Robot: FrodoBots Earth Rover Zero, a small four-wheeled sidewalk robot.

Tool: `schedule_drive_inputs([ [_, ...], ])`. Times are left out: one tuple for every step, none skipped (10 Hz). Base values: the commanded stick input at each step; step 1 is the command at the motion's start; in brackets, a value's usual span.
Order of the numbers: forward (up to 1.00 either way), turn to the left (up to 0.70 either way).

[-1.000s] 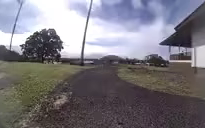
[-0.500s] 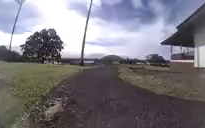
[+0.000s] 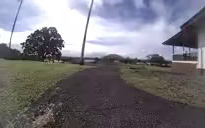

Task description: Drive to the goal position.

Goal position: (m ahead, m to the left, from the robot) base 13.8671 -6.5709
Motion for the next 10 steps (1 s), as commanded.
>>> schedule_drive_inputs([
  [0.5, 0.0],
  [0.5, 0.0],
  [0.5, 0.0],
  [0.5, 0.0],
  [0.5, 0.0],
  [0.5, 0.0],
  [0.5, 0.0],
  [0.5, 0.0],
  [0.5, 0.0],
  [0.5, 0.0],
])
